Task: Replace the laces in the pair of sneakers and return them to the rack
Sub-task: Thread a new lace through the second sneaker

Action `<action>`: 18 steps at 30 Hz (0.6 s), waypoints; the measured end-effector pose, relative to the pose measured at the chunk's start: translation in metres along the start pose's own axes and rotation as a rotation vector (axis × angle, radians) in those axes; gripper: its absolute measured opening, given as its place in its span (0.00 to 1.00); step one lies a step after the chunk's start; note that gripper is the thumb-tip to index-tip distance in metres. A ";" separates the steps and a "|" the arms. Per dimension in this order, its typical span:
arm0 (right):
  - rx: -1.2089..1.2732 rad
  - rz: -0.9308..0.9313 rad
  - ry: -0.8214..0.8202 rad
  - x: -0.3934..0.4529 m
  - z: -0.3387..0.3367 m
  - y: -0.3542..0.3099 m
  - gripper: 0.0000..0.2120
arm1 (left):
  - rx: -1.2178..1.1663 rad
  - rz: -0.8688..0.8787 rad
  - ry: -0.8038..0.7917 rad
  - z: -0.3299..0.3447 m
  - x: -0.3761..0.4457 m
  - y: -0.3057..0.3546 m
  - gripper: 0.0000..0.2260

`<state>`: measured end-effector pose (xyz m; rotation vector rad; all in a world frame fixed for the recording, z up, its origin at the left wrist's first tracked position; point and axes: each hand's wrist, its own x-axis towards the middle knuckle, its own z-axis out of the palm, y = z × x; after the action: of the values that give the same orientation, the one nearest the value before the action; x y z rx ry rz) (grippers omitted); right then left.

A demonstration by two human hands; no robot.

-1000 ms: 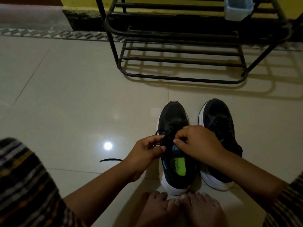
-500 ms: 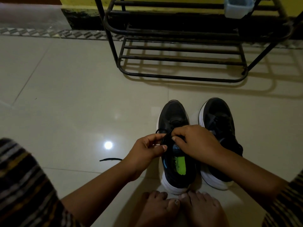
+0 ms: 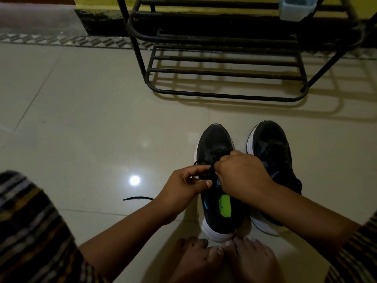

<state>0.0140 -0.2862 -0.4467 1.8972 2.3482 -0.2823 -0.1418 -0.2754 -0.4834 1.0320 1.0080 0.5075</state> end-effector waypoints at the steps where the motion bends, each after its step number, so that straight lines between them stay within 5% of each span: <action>1: 0.021 0.003 0.029 0.000 0.001 -0.001 0.06 | 0.018 0.014 0.013 0.000 0.001 0.000 0.12; 12: 0.161 0.108 0.058 -0.015 0.011 0.000 0.12 | 0.229 0.073 0.033 0.006 0.021 0.007 0.07; 16: 0.042 -0.024 0.245 -0.033 0.004 -0.001 0.12 | 0.307 0.068 0.046 0.007 0.022 0.004 0.08; 18: 0.089 -0.167 0.206 -0.045 0.005 -0.006 0.14 | 0.322 0.067 0.061 0.007 0.021 0.002 0.09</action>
<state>0.0171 -0.3319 -0.4424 1.8505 2.6781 -0.2184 -0.1259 -0.2622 -0.4901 1.3464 1.1357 0.4416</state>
